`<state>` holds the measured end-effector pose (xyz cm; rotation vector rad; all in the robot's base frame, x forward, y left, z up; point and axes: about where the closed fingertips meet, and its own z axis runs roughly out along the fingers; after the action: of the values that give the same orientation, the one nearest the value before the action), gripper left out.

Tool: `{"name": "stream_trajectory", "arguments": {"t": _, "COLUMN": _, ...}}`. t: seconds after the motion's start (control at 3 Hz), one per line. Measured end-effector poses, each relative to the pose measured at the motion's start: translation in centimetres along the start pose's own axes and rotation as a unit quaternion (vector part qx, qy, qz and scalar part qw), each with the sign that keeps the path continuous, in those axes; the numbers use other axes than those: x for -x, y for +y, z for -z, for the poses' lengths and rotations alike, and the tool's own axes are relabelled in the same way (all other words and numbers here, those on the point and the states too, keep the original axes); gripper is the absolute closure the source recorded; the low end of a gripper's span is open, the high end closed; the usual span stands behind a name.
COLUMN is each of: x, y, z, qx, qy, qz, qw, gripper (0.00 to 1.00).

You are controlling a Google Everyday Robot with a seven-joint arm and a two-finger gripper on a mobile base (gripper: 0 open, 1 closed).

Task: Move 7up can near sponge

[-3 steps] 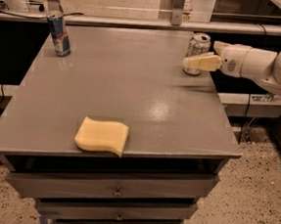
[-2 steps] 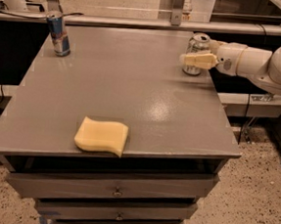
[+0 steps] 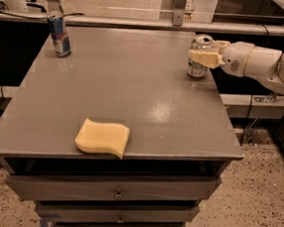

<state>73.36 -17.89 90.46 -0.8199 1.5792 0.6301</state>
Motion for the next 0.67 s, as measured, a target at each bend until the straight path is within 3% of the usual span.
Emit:
{"name": "stream_trajectory", "arguments": {"t": 0.33, "x": 0.9, "y": 2.5, "z": 0.6, "qx": 0.025, "qy": -0.016, "qz": -0.016, "qw": 0.9994, "gripper": 0.87}}
{"name": "stream_trajectory", "arguments": {"t": 0.67, "x": 2.7, "y": 7.4, "z": 1.0, "qx": 0.070, "qy": -0.035, "qz": -0.037, "qw": 0.9963, "gripper": 1.00}}
